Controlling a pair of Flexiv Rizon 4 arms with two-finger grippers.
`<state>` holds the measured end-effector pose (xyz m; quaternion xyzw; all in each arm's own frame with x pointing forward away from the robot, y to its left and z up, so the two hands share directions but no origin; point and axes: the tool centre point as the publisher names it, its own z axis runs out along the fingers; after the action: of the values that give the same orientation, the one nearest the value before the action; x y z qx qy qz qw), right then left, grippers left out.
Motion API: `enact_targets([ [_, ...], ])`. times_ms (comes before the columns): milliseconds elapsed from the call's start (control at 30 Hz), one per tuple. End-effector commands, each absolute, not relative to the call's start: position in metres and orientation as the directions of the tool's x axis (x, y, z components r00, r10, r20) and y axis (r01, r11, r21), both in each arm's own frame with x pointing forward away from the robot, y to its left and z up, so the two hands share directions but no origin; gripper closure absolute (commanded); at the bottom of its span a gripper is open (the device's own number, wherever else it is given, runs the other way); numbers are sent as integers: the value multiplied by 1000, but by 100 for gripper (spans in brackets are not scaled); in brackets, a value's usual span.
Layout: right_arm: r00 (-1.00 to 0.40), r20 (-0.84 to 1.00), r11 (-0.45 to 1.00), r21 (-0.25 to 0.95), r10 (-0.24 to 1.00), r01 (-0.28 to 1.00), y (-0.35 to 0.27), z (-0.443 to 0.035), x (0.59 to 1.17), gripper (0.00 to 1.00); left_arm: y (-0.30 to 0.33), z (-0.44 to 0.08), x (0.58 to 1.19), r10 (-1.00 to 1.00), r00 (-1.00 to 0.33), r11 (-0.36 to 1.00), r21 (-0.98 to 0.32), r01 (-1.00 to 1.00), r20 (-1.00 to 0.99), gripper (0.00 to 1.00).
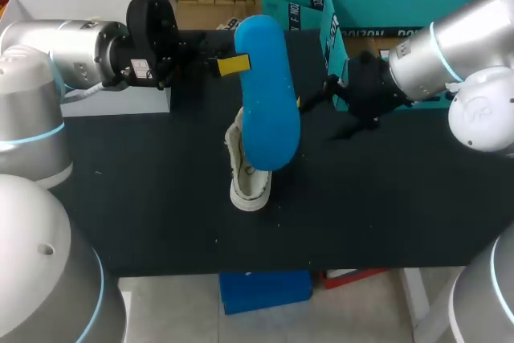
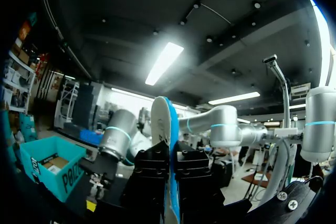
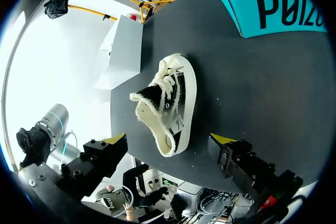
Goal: Take the shoe out of the shoebox, open the shoe tongue, remove and reinsert the insole, then place the shoe into the shoebox
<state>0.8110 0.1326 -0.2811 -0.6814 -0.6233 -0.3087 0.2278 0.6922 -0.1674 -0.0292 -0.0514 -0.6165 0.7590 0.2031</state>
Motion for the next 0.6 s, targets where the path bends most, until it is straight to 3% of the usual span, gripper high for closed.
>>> enact_targets([
  [33, 9, 770, -117, 85, 638, 989, 131, -286, 811, 0, -168, -30, 691, 369, -914, -158, -957, -243, 171, 100],
  [500, -38, 893, -150, 118, 449, 982, 140, -272, 813, 0, -168, -30, 691, 369, -914, -158, -957, -243, 171, 100],
  [600, -48, 931, -158, 112, 362, 981, 144, -271, 813, 0, -168, -30, 691, 369, -914, -158, -957, -243, 171, 100],
])
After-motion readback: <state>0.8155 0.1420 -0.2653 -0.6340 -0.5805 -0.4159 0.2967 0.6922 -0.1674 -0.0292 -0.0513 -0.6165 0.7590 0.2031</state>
